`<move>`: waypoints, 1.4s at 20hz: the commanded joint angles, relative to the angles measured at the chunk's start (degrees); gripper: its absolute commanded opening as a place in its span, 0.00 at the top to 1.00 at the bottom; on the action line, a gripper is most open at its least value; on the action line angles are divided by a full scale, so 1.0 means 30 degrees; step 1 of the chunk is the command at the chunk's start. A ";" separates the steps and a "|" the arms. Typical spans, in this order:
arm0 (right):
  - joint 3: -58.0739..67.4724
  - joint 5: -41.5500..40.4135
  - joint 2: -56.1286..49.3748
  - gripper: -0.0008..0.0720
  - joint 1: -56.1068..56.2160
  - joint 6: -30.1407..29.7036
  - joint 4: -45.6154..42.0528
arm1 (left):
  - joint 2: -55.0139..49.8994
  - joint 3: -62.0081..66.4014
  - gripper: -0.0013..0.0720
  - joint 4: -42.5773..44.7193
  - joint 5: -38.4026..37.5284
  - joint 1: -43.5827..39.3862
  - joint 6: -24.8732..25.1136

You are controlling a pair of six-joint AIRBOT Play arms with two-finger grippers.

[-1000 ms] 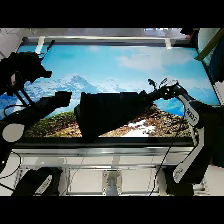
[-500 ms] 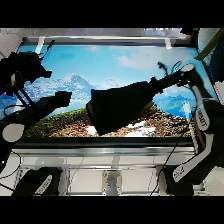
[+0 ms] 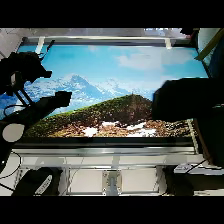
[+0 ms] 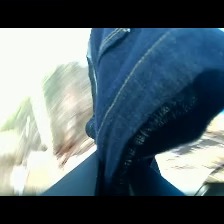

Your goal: Fold the clothes and pants, and hang the long-sleeved shirts on hangers.

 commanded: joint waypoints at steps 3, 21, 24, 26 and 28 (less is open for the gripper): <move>-0.1632 -0.0517 0.2637 0.93 -1.0783 0.0823 0.0036 | 0.0015 -0.0007 0.03 0.0007 0.0000 0.0022 0.0007; -0.5144 -0.4058 0.4284 0.46 -1.6502 0.4459 -0.0612 | 0.0015 -0.0007 0.03 -0.0503 0.0007 0.0015 -0.0015; -0.1960 -0.6761 0.4976 0.46 -1.5125 0.4146 0.4473 | 0.0015 -0.0015 0.03 -0.0510 -0.0066 0.0015 -0.0015; -0.1224 -0.6972 0.5617 0.46 -1.2852 0.3330 0.7278 | 0.0015 -0.0015 0.03 -0.0503 -0.0124 0.0015 -0.0015; -0.1209 -0.6696 0.6382 0.46 -0.9522 0.3249 0.8830 | 0.0015 -0.0015 0.03 -0.0503 -0.0124 0.0015 -0.0015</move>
